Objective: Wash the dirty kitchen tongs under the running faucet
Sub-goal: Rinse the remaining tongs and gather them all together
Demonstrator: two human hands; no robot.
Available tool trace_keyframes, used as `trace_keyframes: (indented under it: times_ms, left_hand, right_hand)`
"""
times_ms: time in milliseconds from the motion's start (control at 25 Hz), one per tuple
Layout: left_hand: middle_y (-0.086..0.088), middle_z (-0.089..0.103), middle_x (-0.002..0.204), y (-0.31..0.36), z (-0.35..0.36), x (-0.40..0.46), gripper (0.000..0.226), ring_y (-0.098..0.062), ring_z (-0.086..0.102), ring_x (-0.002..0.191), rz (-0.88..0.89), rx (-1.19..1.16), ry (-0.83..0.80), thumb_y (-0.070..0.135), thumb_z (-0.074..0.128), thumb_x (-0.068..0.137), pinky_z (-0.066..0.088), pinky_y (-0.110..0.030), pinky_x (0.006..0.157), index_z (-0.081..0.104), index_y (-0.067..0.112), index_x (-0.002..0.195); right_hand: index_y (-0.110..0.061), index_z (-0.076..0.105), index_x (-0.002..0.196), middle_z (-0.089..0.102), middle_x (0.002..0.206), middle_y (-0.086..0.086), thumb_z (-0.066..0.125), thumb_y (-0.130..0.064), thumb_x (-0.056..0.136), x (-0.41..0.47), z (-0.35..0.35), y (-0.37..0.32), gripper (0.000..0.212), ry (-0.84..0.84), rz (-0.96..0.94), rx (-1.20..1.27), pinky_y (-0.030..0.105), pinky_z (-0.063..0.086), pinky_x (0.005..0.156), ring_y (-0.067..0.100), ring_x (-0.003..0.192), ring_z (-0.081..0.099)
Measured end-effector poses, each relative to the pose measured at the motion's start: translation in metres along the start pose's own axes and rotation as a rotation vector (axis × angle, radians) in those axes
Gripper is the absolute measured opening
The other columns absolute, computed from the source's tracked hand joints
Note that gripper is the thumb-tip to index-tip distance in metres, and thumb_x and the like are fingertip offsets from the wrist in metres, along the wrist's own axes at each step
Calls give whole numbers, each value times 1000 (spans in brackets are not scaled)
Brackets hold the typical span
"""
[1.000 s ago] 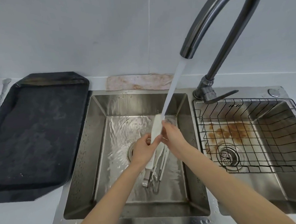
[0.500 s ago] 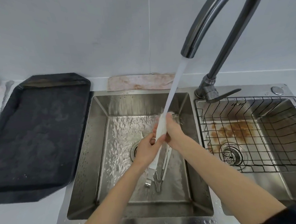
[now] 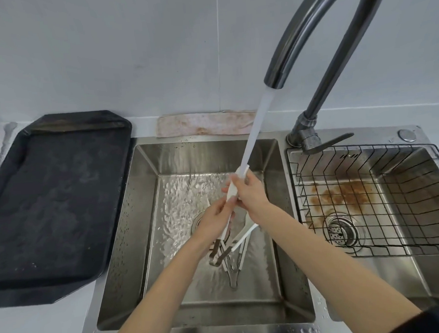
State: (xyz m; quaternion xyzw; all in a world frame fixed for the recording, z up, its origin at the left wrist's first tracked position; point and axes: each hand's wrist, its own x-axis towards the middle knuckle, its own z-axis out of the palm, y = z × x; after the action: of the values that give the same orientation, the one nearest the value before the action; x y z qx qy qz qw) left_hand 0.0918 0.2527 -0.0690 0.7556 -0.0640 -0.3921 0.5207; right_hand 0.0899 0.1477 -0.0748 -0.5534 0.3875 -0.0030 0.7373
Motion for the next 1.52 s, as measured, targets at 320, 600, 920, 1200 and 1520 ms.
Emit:
trace_keyframes:
  times_ms: [320,600,920,1200,1520]
  left_hand:
    - [5,56,74,-19,-6,10,23,-6,43,49,43,159,64,22,39,98,35,-21,49,48,9,115]
    - [8,57,65,-33,-13,14,20,4,45,31,66,296,40,13,32,99,33,-8,39,51,11,96]
    - [5,53,64,-40,-19,14,29,-3,42,44,15,263,27,16,33,100,32,-15,48,51,17,77]
    - [5,60,74,-48,-22,-3,25,-1,52,57,-132,23,-70,24,38,98,37,-15,53,59,22,86]
    - [-2,66,47,-46,-25,10,17,-8,42,27,-414,-348,-12,9,44,95,33,-11,30,58,2,103]
  right_hand:
    - [-8,50,84,59,98,28,33,-14,100,8,-20,-26,24,-227,173,-261,31,55,76,27,84,64]
    - [-6,27,144,54,134,14,48,-12,96,15,-55,-41,53,-471,284,-563,30,49,90,21,109,59]
    - [0,37,141,57,128,18,49,-11,95,25,-66,-26,48,-296,307,-193,24,55,69,32,112,61]
    - [-9,59,85,57,75,4,47,-1,93,25,-49,-13,16,-331,337,52,19,50,50,11,61,56]
    - [-19,62,93,59,88,2,37,-45,96,20,-44,-6,36,-326,337,206,26,42,71,15,82,50]
